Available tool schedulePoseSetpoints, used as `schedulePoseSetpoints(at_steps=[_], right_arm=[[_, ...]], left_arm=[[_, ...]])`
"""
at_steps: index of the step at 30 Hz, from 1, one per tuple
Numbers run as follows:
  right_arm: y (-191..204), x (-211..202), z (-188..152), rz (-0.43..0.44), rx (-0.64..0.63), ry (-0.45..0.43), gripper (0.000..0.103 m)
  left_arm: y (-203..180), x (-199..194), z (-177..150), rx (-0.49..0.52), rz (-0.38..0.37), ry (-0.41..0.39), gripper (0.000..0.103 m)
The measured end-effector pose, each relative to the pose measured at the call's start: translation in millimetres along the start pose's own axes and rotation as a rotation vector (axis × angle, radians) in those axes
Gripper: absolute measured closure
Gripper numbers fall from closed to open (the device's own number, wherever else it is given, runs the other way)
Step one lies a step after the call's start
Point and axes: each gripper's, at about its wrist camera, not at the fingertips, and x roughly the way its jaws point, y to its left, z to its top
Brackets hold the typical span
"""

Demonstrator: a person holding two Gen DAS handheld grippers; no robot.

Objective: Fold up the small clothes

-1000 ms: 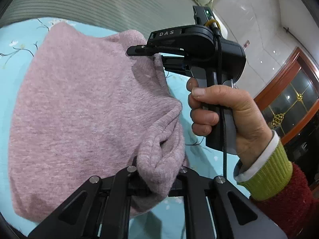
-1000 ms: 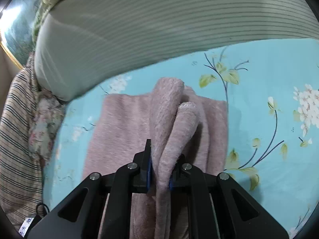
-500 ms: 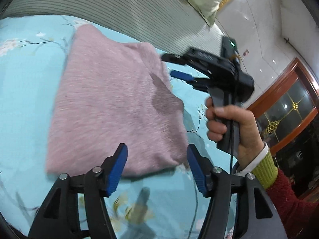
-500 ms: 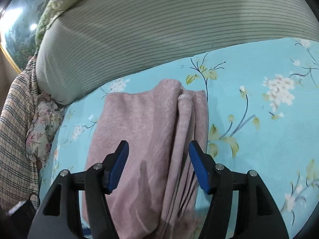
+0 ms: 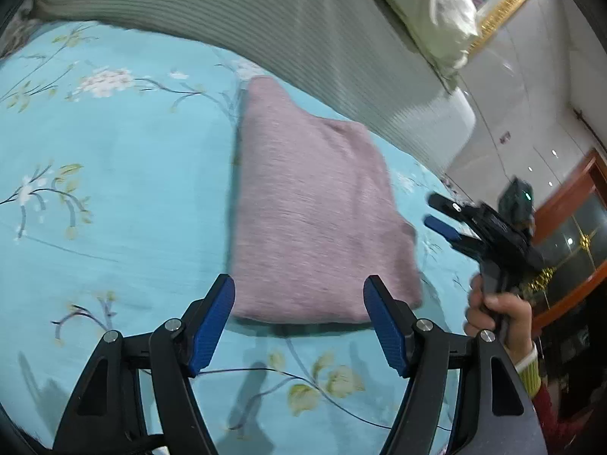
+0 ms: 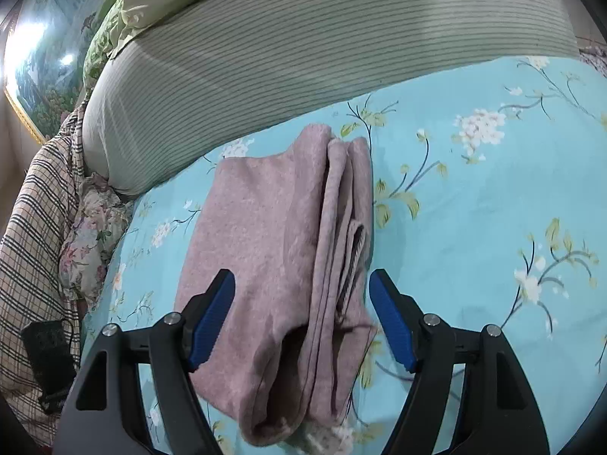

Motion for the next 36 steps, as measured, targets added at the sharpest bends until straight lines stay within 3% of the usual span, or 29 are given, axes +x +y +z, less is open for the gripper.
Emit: schedulePoseSetpoints(at_steps=[5,18,21,27,36], right_arm=[[3.8,4.6,-5.3,-0.008,0.0,0.006,0.029],[34.9,25.4,1.6,0.006,-0.096,-0.012,0.029],[34.3,32.9,3.0,-0.039,-0.095,-0.007,0.029],[20.8,54.5,1.7,-0.058,-0.042,0.048,0.029],[-9.2,79.0,7.4,0.021,0.084,0.104,0.029]], left_arm=[[15.8,4.1,14.5,-0.042,0.01,0.006,0.032],[16.3,34.5,34.9,0.007,0.03,0.052,0.032],[17.5,43.5,42.0,0.01,0.035,0.06,0.032],[22.7,66.6,58.7,-0.009,0.008,0.096,0.032],[33.6,142.1,78.9,-0.072,-0.071,0.207,0.031]])
